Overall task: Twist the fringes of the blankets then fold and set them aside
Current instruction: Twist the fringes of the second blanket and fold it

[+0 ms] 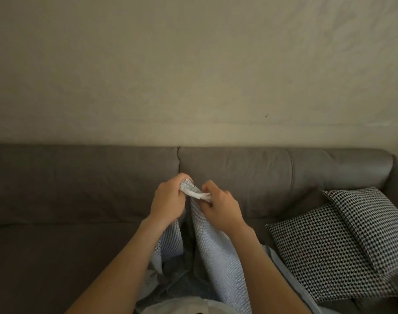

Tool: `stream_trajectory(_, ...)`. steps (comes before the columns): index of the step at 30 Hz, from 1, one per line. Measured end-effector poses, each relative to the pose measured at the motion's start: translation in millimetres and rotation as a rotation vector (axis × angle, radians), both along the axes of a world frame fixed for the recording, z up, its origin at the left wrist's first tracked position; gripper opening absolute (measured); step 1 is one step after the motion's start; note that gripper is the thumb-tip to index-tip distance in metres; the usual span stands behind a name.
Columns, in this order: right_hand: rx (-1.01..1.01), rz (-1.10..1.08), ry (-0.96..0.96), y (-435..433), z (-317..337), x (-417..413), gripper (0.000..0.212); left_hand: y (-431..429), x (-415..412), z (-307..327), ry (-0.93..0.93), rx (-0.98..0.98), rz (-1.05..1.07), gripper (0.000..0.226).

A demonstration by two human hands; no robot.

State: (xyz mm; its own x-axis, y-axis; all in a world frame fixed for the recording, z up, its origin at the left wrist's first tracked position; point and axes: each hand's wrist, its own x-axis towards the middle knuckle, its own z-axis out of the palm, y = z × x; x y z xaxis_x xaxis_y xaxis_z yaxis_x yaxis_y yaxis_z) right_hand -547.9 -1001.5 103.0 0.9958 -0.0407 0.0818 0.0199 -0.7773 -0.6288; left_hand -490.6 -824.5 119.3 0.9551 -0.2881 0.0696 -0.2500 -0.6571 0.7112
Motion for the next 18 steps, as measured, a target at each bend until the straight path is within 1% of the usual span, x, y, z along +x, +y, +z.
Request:
stream_trajectory(3, -0.046, 0.012, 0.041, -7, -6, 0, 0.023, -2, 6, 11, 0.010, -0.199, 0.133, 0.034)
stream_trajectory(5, -0.054, -0.011, 0.118, -16, -9, 1, 0.026, 2, 13, 16, 0.040, -0.309, 0.277, 0.032)
stream_trajectory(7, -0.124, -0.003, 0.210, -29, -11, 3, 0.028, 8, 22, 19, 0.071, -0.398, 0.410, 0.029)
stream_trajectory(9, -0.225, 0.035, 0.409, -42, -17, 1, 0.027, 14, 30, 22, 0.094, -0.499, 0.537, 0.028)
stream_trajectory(11, -0.274, 0.060, 0.621, -52, -31, -4, 0.042, 20, 37, 26, 0.087, -0.612, 0.652, 0.028)
stream_trajectory(13, -0.283, 0.034, 0.755, -57, -49, -13, 0.049, 22, 43, 28, 0.085, -0.666, 0.723, 0.029)
stream_trajectory(14, -0.292, 0.001, 0.773, -58, -59, -17, 0.049, 23, 43, 28, 0.094, -0.665, 0.731, 0.029)
stream_trajectory(17, -0.369, -0.104, 0.713, -58, -74, -24, 0.035, 22, 39, 22, 0.137, -0.634, 0.717, 0.029)
stream_trajectory(18, -0.342, -0.132, 0.696, -57, -76, -22, 0.031, 23, 36, 20, 0.154, -0.622, 0.712, 0.029)
